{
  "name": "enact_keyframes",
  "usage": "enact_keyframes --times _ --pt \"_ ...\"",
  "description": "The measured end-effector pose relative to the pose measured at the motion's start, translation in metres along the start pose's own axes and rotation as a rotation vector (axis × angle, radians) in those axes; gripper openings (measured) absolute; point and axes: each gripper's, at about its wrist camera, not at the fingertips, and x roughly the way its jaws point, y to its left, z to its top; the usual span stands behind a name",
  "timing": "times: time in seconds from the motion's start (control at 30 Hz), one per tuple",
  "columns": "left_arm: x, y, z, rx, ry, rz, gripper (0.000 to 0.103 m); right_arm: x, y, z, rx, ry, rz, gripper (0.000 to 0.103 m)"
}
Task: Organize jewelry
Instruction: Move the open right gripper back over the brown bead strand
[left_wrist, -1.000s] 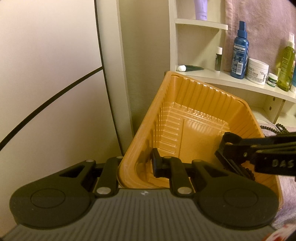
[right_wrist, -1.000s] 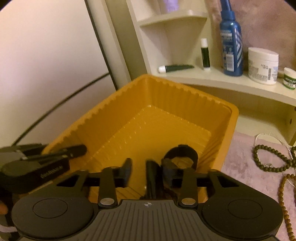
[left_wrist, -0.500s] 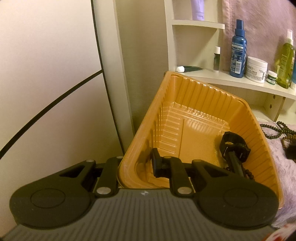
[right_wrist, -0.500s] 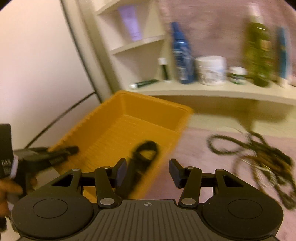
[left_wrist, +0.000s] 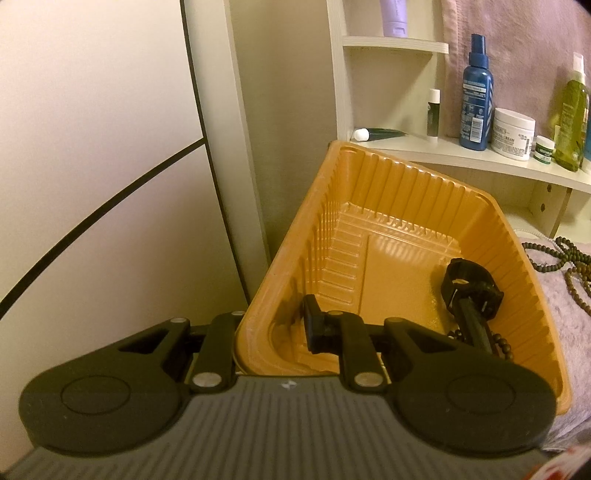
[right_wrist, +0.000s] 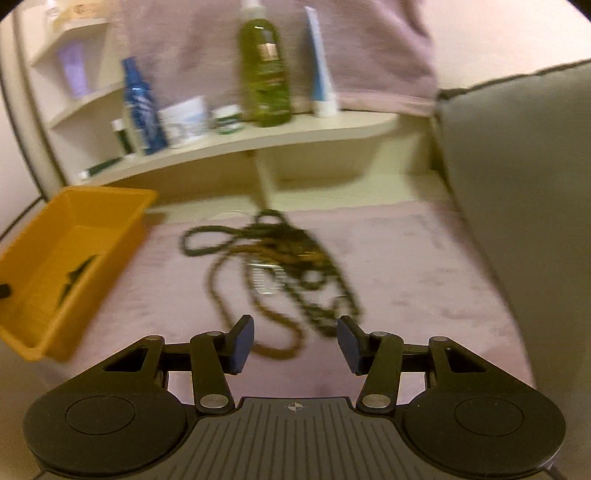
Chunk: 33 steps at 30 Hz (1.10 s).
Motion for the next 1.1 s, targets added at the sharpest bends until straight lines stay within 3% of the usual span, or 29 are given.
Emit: enact_keyframes --times 0.23,0.37,0.77,0.97,1.1 --pt "0.000 0.000 0.000 0.002 0.001 0.000 0.017 0.009 -0.004 0.013 -0.049 -0.027 0.005 0.051" --pt "0.000 0.000 0.000 0.004 0.001 0.001 0.017 0.019 0.010 0.019 -0.085 -0.039 0.054 0.051" --pt "0.001 0.000 -0.003 0.003 0.011 -0.006 0.017 0.050 0.037 0.010 -0.213 0.059 0.155 0.050" --pt "0.000 0.000 -0.003 0.003 0.010 -0.006 0.017 0.070 0.039 0.015 -0.188 0.089 0.186 0.050" --pt "0.000 0.000 -0.003 0.003 0.011 -0.005 0.016 0.066 0.053 0.011 -0.235 0.106 0.265 0.049"
